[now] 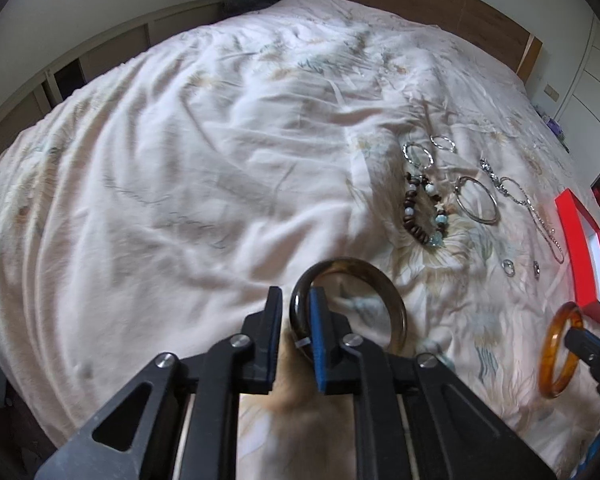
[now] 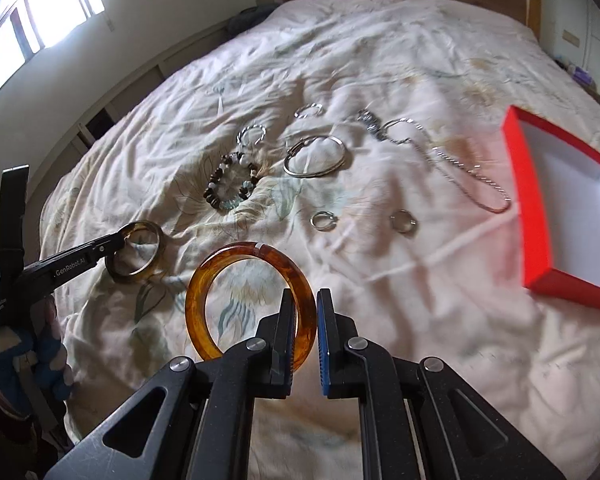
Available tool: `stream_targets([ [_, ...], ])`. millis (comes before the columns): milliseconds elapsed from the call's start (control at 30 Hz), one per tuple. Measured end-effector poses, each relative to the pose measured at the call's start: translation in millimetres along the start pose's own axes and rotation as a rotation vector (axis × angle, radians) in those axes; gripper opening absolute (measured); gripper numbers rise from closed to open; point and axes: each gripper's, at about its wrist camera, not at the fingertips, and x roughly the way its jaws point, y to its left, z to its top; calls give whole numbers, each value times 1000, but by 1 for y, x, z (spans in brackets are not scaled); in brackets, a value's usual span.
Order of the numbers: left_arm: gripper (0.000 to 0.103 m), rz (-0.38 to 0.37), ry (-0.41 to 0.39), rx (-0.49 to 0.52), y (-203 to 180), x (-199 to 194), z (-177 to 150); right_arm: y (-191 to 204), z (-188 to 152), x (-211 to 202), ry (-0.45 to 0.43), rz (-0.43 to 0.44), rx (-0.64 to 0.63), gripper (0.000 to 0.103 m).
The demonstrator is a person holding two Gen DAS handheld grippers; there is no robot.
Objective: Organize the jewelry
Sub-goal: 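Grasp the dark brown bangle with the left tool while the right tool grasps the amber bangle, then lift the dark brown bangle with the left tool while the right tool lifts the amber bangle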
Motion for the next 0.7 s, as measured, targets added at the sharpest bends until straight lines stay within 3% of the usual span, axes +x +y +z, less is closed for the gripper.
stream_targets([
  [300,9,3,-45,47,-6,-30,-9,-8,-22,-44,-74,-10,23,10],
  [500,11,-92,-20,-33,5,-30,-8,-19,-36,-70,-112,-24,49,10],
  [533,13,-96,-20,-45,8,-29,-8,-21,-37,-71,-114,-24,53,10],
  [600,31,-102,-13,-53,12,-24,-7,-25,-40,-73,-115,-27,70,10],
  [700,33,-124,-1,-56,14,-17,-5,-28,-42,-71,-110,-29,82,10],
])
